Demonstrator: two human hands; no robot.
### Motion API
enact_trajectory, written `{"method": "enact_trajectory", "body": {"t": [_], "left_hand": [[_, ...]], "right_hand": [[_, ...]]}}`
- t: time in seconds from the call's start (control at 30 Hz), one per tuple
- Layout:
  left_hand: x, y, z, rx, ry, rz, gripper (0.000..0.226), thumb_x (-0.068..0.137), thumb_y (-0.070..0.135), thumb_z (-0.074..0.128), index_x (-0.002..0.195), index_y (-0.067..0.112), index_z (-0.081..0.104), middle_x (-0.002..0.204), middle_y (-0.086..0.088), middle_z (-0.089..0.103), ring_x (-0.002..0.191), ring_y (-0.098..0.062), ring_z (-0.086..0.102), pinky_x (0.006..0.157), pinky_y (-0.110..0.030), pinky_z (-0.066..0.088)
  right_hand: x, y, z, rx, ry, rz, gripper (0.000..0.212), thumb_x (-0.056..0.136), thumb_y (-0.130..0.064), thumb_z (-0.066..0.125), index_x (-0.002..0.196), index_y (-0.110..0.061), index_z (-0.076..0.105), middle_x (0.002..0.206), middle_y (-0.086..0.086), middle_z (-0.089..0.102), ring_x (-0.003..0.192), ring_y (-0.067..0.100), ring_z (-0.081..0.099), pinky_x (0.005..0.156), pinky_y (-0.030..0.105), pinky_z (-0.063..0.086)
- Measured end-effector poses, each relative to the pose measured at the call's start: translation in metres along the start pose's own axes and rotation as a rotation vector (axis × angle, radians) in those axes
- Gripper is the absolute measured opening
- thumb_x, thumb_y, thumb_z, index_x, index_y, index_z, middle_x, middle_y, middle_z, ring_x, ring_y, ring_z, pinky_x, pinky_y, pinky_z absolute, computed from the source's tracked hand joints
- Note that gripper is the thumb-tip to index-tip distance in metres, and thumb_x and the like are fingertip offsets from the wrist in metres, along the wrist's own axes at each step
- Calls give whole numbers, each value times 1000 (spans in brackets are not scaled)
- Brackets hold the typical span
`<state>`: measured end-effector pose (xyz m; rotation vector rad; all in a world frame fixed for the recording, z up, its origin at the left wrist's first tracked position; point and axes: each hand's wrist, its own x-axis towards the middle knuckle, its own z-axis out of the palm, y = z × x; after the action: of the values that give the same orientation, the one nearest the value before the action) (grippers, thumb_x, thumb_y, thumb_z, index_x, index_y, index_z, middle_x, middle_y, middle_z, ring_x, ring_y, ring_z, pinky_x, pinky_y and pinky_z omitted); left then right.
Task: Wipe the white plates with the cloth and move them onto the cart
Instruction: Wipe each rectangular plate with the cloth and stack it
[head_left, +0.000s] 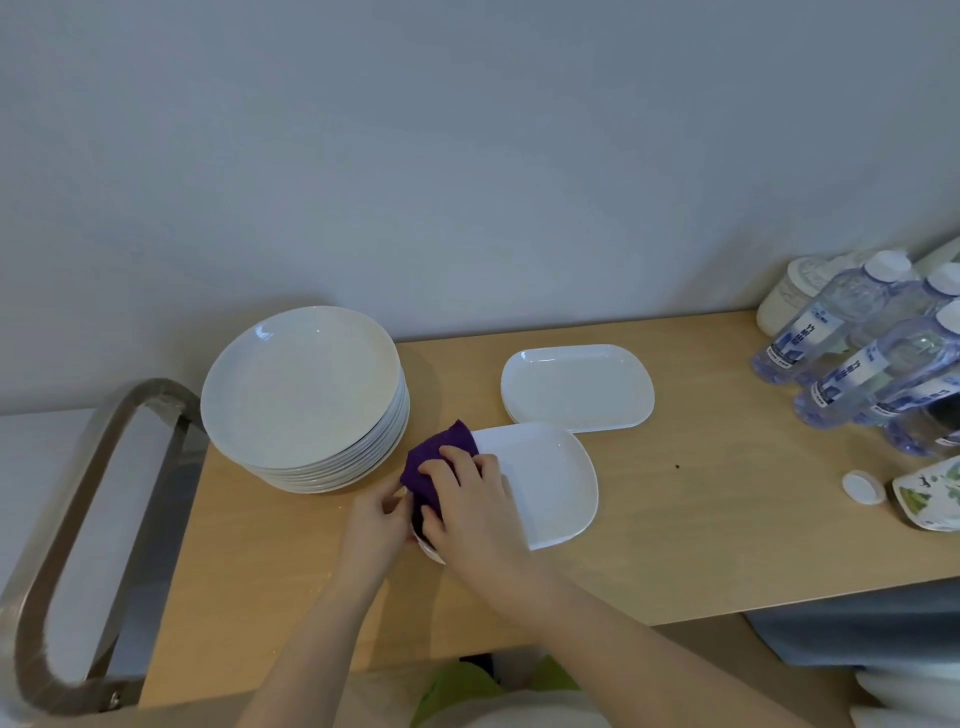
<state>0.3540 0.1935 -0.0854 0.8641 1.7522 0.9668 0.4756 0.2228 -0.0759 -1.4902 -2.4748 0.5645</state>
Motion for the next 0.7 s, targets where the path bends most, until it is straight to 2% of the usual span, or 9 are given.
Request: {"method": "enact_trajectory", "body": {"t": [0.1,0.23,0.37,0.4,0.47,0.57,0.63,0.7], "left_hand": [[1,0,0,-20,-8,-20,38,93,3,51,103,37,66,74,10,73,70,-12,71,55,-29,58],[0,3,4,-2,65,-37,37,92,3,52,101,37,63,67,22,68,65,-5,68,50,-25,56],[-2,6,7,81,76,-4,40,90,2,49,109,31,69,78,16,70,79,-18,66,69,-44,60],[-3,6,8,112,84,11,41,89,2,48,108,31,70,80,15,70,80,-19,66,71,-44,59],[-2,4,11,184,112,38,42,88,0,45,98,33,70,75,11,69,74,-20,61,66,-37,53],[-1,1,14,267,156,42,36,85,-2,43,83,24,68,65,0,60,62,-21,45,55,-28,33],[-1,2,15,276,165,33,36,86,-2,43,85,22,69,66,-2,59,60,-19,43,56,-27,31],[0,1,15,291,163,30,35,87,-2,42,91,20,69,70,-3,62,63,-21,48,58,-28,34]], "right_hand": [[-9,13,-7,-44,-31,-18,40,94,-30,48,133,-22,43,143,1,39,119,25,38,94,36,39],[-23,44,-23,-83,-28,37,41,93,-29,46,134,-25,43,146,-4,36,118,23,38,95,33,37],[-30,86,-45,-107,81,168,40,91,-26,52,131,-23,51,143,-6,42,118,26,41,98,33,38],[-29,92,-48,-94,105,189,39,91,-24,54,130,-21,53,141,-6,44,117,26,42,96,34,40],[-24,95,-50,-100,116,209,39,91,-24,54,130,-22,53,140,-7,44,118,25,41,91,33,43],[-14,88,-43,-104,130,251,39,93,-25,51,132,-23,50,141,-6,42,115,27,40,91,29,42],[-9,83,-39,-85,138,280,39,93,-26,49,132,-22,49,141,-4,40,113,28,40,94,29,38],[-6,78,-36,-73,129,286,40,94,-27,49,133,-20,47,142,0,39,113,30,40,97,31,36]]}}
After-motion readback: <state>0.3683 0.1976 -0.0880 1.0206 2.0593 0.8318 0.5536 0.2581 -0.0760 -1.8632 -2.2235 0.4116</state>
